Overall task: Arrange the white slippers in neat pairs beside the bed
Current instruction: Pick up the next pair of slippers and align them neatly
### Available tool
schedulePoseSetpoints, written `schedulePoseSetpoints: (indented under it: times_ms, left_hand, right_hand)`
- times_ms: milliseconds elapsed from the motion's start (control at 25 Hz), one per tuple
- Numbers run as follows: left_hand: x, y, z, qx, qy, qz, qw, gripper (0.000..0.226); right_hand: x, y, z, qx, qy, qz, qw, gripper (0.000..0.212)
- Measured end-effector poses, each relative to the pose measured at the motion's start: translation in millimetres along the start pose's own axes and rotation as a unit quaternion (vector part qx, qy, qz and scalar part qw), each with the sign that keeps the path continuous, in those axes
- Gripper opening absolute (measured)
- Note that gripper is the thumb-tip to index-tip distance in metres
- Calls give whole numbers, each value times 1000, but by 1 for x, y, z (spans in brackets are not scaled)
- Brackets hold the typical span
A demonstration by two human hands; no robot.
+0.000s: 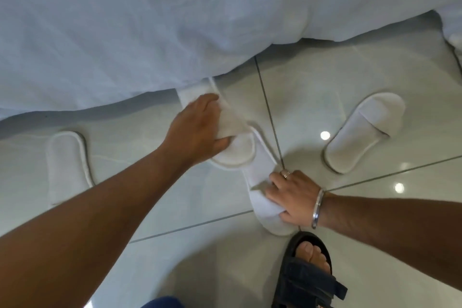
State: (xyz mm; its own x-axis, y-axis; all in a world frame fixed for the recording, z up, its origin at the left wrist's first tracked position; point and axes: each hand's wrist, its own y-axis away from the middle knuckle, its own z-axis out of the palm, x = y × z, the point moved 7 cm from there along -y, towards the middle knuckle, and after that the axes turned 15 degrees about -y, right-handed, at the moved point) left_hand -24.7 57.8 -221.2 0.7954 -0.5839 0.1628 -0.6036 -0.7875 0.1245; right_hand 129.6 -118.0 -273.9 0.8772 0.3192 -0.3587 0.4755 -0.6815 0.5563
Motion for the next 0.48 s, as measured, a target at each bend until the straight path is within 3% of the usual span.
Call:
schedulePoseSetpoints:
  times_ms: [120,280,360,480]
  left_hand:
    - [56,-48,11,12,37,34,999,75]
    - [126,-67,64,-125,44,87,987,96]
    - [109,-47,69,-115,76,80,987,94]
    - [-4,12,46,-46,66,-9,997,74]
  right_hand:
    - [-27,-2,21,-16,-10,-32,999,53]
    - [-43,-21,21,16,-7,-33,999,70]
    - [-49,-31,16,20,-22,-39,999,75]
    - [-64,-58,4,0,-17,-64,998,75]
